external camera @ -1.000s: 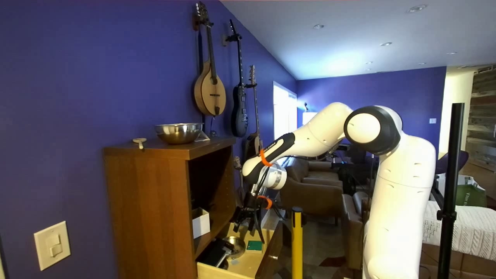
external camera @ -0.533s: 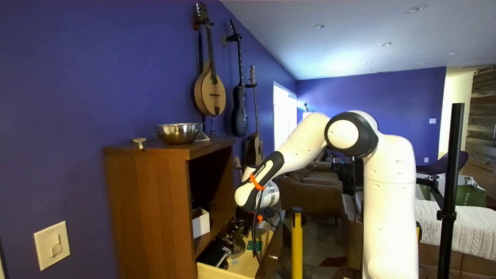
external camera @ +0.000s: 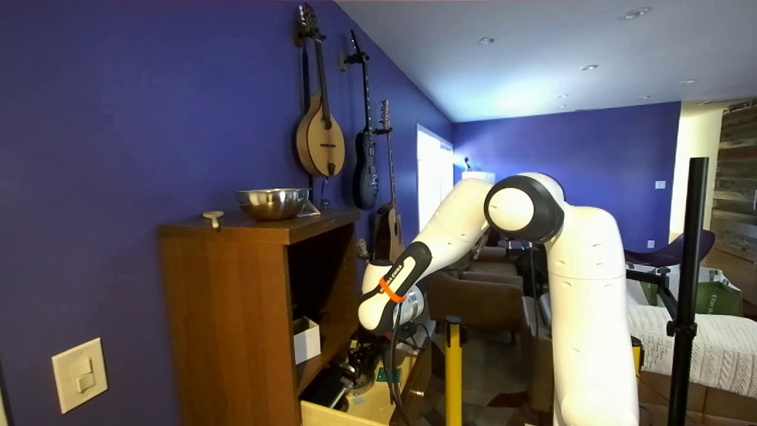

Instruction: Pick up the black object from the silver bowl in the open drawer and put it on the shelf

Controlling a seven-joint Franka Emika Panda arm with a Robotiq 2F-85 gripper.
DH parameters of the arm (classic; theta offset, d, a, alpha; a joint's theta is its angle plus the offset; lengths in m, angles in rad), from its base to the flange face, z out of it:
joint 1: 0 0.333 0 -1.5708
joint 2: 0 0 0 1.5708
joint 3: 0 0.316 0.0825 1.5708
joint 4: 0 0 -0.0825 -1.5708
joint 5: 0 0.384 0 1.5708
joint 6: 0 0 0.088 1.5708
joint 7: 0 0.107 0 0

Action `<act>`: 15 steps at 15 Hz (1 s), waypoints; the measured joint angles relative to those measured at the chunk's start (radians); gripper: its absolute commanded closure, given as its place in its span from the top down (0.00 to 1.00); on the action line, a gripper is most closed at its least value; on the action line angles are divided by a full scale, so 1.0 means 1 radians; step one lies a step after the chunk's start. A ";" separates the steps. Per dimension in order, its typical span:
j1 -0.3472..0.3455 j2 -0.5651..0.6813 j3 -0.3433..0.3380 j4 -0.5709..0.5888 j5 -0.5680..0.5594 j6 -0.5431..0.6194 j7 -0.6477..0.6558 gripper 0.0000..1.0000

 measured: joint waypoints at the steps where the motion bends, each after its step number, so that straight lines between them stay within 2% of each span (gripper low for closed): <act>1: 0.000 0.003 0.004 0.000 -0.003 -0.002 0.000 0.58; 3: 0.001 0.010 0.011 0.001 -0.003 -0.004 0.000 0.59; 4: 0.001 0.015 0.014 0.002 -0.003 -0.005 0.000 0.52; 6: 0.001 0.025 0.020 0.005 -0.003 -0.008 0.000 0.47; 7: 0.001 0.030 0.023 0.008 -0.003 -0.009 0.000 0.38; 9: 0.001 0.039 0.026 0.016 -0.003 -0.013 0.000 0.29; 10: 0.000 0.046 0.026 0.021 -0.003 -0.018 0.000 0.15; 11: 0.000 0.053 0.026 0.026 -0.003 -0.022 0.000 0.13; 12: -0.001 0.058 0.026 0.033 -0.003 -0.025 0.000 0.02; 15: -0.005 0.061 0.024 0.058 -0.004 -0.051 0.005 0.00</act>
